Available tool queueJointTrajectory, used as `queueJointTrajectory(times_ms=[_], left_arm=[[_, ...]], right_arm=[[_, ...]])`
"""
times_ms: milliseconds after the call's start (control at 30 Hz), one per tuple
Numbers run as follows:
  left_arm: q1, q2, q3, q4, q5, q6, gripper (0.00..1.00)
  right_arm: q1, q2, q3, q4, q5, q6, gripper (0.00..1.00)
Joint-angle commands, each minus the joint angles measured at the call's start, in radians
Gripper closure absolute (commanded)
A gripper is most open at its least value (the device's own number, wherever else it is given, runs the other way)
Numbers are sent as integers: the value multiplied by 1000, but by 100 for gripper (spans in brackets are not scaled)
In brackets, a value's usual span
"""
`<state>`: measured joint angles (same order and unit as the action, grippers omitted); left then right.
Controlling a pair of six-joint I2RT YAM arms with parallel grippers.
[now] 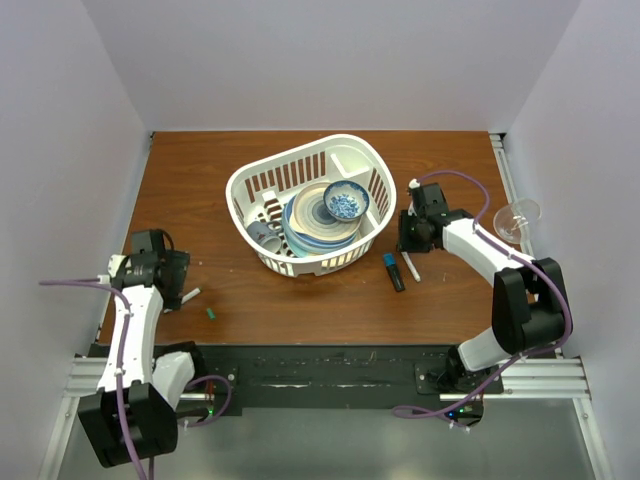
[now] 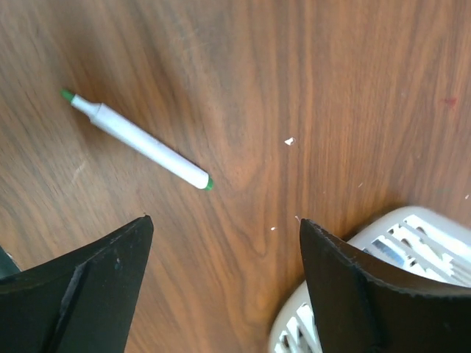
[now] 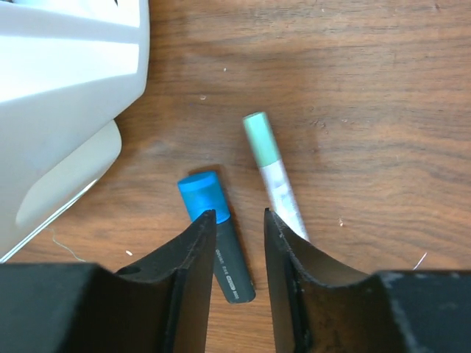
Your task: Insert the pens into the pen caps
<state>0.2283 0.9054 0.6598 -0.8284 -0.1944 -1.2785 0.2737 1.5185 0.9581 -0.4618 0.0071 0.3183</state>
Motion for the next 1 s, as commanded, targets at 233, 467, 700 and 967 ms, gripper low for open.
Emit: queueJointTrajectory(times_ms=[233,467,700,967], left_arm=[[46,116,-57,-11,23,-295,29],[88,223,-97,46,-16,-338,32],[91,292,-88,74,-86,-340,35],[91,366,-107,126,-125,-306,48]], right_arm=[[-5,-127,131,-98,8,8,60],[-5,-201,183,-156,45,24,58],[-4,-271,186,-170,14,33,52],[-2,-368,202,-207,19,36,50]])
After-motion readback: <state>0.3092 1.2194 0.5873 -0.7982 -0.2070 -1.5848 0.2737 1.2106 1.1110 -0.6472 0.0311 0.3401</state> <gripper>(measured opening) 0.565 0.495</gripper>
